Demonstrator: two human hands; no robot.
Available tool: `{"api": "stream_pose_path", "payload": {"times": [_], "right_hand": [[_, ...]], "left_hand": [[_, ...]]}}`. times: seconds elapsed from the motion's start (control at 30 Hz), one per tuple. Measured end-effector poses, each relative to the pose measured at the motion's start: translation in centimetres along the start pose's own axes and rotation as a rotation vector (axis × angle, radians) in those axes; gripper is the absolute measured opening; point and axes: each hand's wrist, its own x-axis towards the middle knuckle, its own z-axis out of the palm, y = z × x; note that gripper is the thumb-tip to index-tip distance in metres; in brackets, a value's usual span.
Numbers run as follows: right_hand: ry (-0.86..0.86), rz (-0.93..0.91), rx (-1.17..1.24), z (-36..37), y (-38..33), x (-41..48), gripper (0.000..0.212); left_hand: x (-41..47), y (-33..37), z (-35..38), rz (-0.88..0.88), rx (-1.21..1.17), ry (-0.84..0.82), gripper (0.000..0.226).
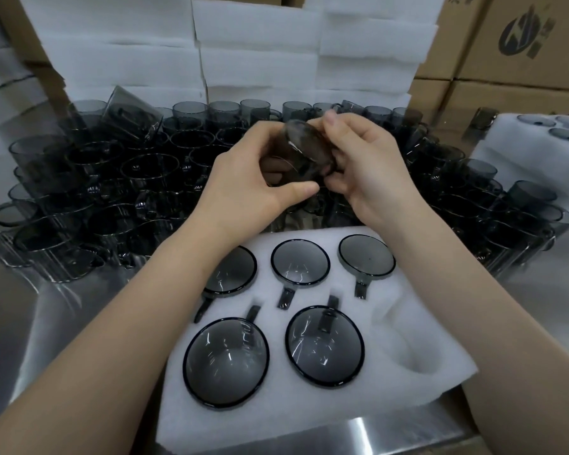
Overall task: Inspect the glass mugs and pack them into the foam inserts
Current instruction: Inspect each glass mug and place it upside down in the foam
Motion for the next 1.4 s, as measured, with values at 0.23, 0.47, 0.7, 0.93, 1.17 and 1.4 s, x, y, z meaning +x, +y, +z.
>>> {"api": "stream_pose_path", "payload": {"times": [0.23, 0.47, 0.7, 0.93, 1.17, 1.4], "right_hand": [[-0.226, 0.214, -0.140, -0.1, -0.2, -0.2, 0.042], [-0.334, 0.214, 0.135, -0.1, -0.6, -0.3, 0.040], [-0.404, -0.041, 0.190, 0.1, -0.7, -0.5, 0.029], [-0.298, -0.170, 0.000, 0.0, -0.7, -0.5, 0.016], [-0.244, -0.048, 0.078, 0.2, -0.3, -0.1, 0.033], [-0.140, 0.088, 0.010, 0.2, -0.7, 0.1, 0.058]], "left_hand": [[0.1, -0.2, -0.4, 0.035, -0.084, 0.024, 0.065], [-0.1, 0.1, -0.6, 0.160, -0.011, 0.097, 0.074], [-0.2, 1.2, -0.8, -0.100, -0.427, 0.134, 0.044], [0.2, 0.8, -1.1, -0.256, -0.550, 0.038, 0.055], [0.2, 0.2, -0.7, -0.189, -0.508, 0.010, 0.038], [0.0, 0.1, -0.3, -0.025, -0.192, 0.035, 0.068]]}}
